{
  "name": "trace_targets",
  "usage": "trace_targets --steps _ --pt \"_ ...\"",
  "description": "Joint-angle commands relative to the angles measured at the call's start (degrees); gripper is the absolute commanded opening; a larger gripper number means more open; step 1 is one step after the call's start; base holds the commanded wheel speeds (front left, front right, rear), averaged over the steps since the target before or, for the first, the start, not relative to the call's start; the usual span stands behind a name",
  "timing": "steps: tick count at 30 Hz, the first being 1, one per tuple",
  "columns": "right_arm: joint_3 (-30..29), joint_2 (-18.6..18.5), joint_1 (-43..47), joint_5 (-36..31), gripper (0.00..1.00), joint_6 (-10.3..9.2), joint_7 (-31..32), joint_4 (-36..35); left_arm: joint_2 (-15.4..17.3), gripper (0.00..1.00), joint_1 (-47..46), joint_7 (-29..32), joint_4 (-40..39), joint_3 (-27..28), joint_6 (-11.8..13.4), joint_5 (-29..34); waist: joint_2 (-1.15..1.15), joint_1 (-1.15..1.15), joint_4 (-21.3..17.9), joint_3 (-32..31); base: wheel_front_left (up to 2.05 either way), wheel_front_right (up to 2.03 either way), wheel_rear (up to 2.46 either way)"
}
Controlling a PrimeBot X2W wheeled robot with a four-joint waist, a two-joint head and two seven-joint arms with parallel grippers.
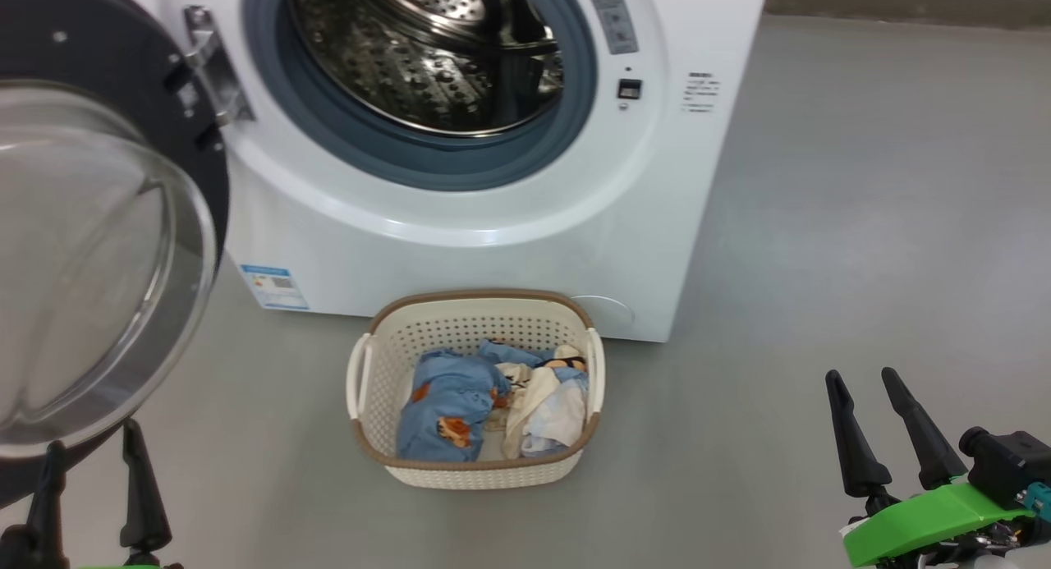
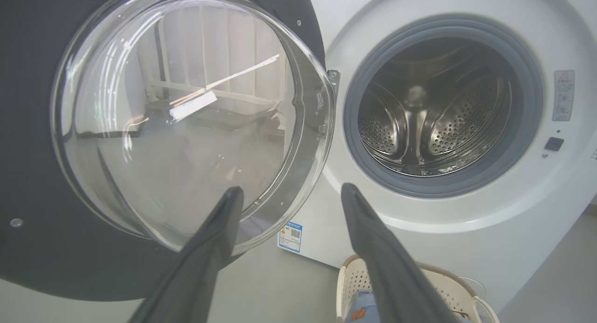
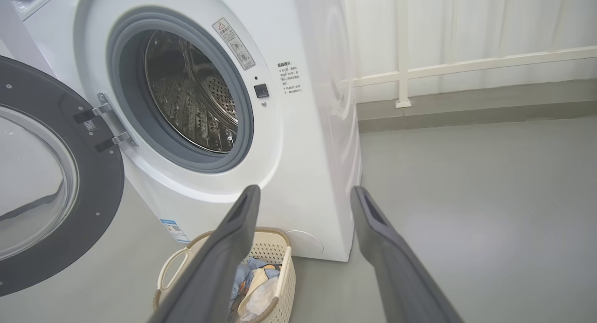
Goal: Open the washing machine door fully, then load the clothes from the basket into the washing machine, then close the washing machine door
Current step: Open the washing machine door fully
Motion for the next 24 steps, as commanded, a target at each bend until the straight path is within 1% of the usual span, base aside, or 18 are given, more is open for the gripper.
trace_targets --steps 1,7,15,19,24 --pt "0.8 -0.9 -0.7 0.0 1.00 0.32 -0.5 -1.5 1.7 1.00 -0.2 -0.3 -1.9 1.5 0.0 -0.6 0.00 0.00 -2.0 0.4 0.00 0.00 0.00" --pt "1.3 -0.9 -1.8 0.3 1.00 0.32 -0.5 -1.8 2.2 1.00 0.7 -0.3 -3.2 -0.8 0.0 -2.4 0.00 0.00 -6.1 1.4 0.00 0.00 0.00" --pt "0.8 -1.1 -2.4 0.5 1.00 0.32 -0.5 -1.9 2.9 1.00 2.1 -0.3 -5.0 -4.4 0.0 -2.4 0.00 0.00 -10.3 2.0 0.00 0.00 0.00" --pt "0.6 -1.1 -2.1 0.6 1.00 0.32 -0.5 -2.0 3.3 1.00 3.0 -0.3 -6.0 -6.0 0.0 -2.4 0.00 0.00 -11.5 1.9 0.00 0.00 0.00" --pt "0.3 -1.1 -1.5 0.5 1.00 0.32 -0.5 -2.0 2.8 1.00 3.5 -0.3 -6.2 -6.2 0.0 -2.4 0.00 0.00 -12.3 1.5 0.00 0.00 0.00"
